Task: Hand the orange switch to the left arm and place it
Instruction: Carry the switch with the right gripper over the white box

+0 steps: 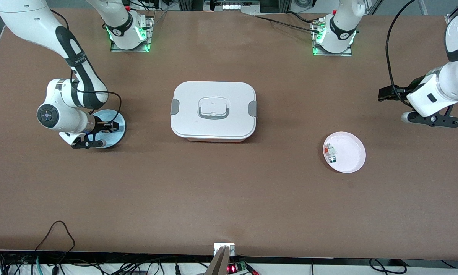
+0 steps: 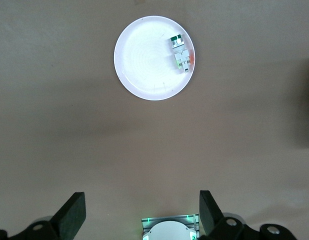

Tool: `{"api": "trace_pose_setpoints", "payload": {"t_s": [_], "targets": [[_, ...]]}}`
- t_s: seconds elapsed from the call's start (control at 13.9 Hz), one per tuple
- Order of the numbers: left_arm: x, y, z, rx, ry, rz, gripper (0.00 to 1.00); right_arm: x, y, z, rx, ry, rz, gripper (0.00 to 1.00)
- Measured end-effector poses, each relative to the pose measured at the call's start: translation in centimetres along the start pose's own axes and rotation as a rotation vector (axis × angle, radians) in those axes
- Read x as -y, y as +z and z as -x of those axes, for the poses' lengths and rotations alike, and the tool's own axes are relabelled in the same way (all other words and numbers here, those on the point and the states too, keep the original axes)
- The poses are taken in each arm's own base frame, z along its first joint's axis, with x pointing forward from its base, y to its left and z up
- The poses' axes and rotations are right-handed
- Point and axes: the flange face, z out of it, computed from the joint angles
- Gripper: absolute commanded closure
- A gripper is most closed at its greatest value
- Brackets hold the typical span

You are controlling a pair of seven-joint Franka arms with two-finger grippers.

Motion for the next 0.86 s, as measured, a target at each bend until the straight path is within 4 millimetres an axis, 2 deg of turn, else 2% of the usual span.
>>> {"api": "trace_pose_setpoints", "payload": {"t_s": [0.14,0.36,0.72,0.86], "targets": [[0.1,-0.4,0.2,-0.005,-0.002,0.000,0.00,0.6,-2.6,-1.5,-0.021,-0.107,0.006,0.90],[0.1,-1.0,0.3,-0.016,-0.002,-0.001,0.00,2.0,-7.9,-3.7,-0.054,-0.246,-0.016,0.92],[0.1,-1.0,0.3,-0.013,-0.002,-0.001,0.00,6.3,-16.5,-6.0,-0.133,-0.544,-0.041,0.92],[0.0,-1.0,0.3,-0.012,-0.001,-0.001,0.00,8.3,-19.0,-6.4,-0.163,-0.653,-0.057,0.92]]}}
